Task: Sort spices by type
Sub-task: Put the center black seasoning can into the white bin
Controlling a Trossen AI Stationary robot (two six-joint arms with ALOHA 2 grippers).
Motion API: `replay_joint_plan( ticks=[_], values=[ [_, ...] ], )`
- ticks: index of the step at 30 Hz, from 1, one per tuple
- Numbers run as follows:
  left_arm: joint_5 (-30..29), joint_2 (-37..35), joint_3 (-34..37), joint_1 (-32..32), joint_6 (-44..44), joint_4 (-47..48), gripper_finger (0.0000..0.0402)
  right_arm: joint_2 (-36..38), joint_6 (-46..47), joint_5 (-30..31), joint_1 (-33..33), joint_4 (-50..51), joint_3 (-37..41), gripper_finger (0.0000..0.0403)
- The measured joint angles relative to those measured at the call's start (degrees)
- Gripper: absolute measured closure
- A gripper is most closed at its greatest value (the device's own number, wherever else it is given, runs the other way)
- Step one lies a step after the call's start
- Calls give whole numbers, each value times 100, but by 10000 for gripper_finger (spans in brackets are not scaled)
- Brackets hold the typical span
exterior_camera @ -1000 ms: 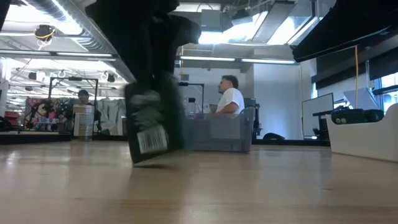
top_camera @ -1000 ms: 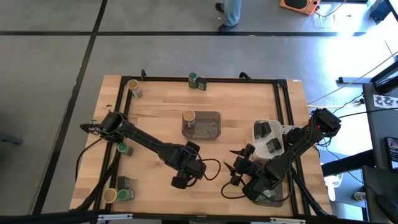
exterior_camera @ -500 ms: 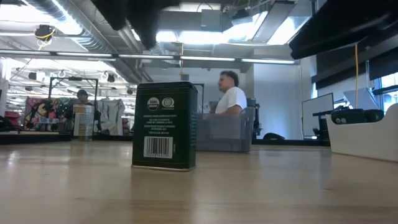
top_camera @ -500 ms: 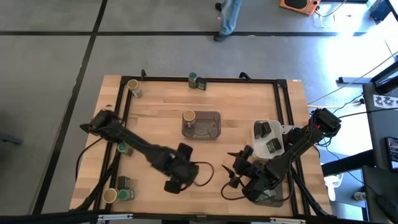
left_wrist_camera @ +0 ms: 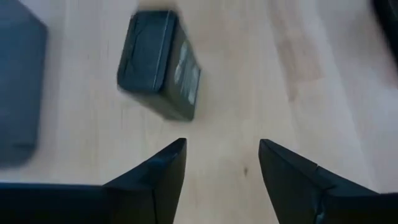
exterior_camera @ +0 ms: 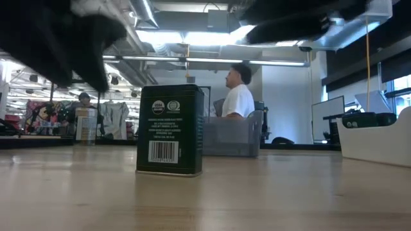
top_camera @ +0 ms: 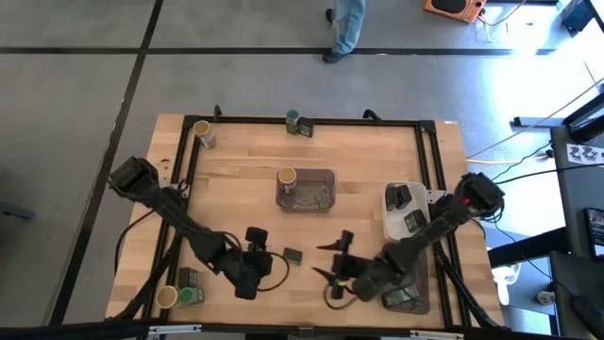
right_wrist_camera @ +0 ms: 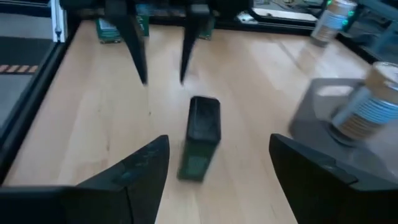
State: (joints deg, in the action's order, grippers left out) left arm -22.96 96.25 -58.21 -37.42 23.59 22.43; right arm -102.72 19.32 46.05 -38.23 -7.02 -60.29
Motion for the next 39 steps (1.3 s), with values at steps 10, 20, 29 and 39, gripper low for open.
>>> replay_joint_plan(
  ticks=[10, 20, 29, 39],
  values=[
    [-225, -4, 1340, 124, 118, -2057, 214, -815, -301, -1196, 794, -1411, -2, 127],
    [-330, -4, 1562, 231, 175, -2377, 213, -1427, -143, -1715, 985, -2167, -7, 127],
    [-459, -2, 1562, 229, 138, -2497, 212, -1519, -160, -1612, 987, -2304, -7, 208],
    [-473, -2, 1562, 229, 143, -2454, 212, -1432, -269, -1344, 956, -2246, -9, 272]
  ],
)
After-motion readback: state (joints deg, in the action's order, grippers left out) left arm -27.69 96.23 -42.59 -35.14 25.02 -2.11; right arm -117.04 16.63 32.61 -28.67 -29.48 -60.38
